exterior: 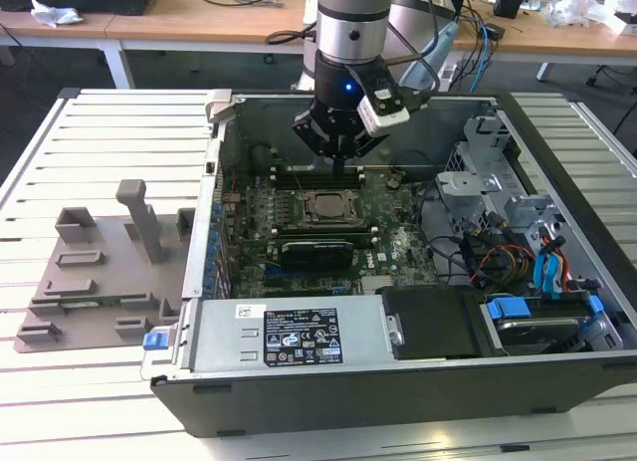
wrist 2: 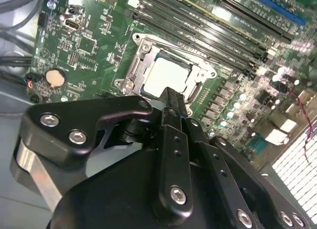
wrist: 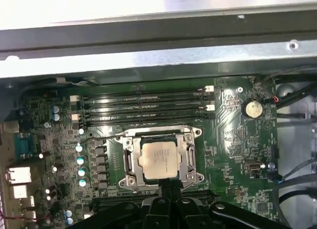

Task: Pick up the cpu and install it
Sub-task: 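Install the first cpu locking lever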

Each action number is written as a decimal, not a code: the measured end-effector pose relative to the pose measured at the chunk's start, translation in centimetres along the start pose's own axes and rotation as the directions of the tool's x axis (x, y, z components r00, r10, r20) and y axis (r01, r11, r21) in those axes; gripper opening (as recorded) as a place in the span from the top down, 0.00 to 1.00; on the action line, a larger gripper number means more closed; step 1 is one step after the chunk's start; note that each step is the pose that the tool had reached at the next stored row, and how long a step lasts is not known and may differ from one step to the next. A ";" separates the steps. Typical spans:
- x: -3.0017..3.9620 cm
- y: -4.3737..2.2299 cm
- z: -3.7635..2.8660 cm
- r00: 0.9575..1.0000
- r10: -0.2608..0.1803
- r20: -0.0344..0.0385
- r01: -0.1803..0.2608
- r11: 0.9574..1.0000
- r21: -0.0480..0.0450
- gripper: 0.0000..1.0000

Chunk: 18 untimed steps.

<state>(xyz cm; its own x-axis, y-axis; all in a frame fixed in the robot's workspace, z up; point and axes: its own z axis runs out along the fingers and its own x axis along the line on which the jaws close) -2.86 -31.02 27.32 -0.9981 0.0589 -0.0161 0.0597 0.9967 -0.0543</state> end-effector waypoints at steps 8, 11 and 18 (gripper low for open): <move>-0.01 0.00 0.00 0.985 -0.170 0.009 0.170 0.986 -0.002 0.89; -0.02 0.00 0.00 0.976 -0.218 0.012 0.219 0.976 -0.002 0.89; -0.03 0.00 0.00 0.941 -0.338 0.019 0.339 0.941 -0.002 0.89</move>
<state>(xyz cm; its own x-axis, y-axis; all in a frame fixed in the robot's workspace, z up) -2.83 -31.02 27.32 -0.9590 -0.2830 -0.0161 -0.2818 0.9579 -0.0544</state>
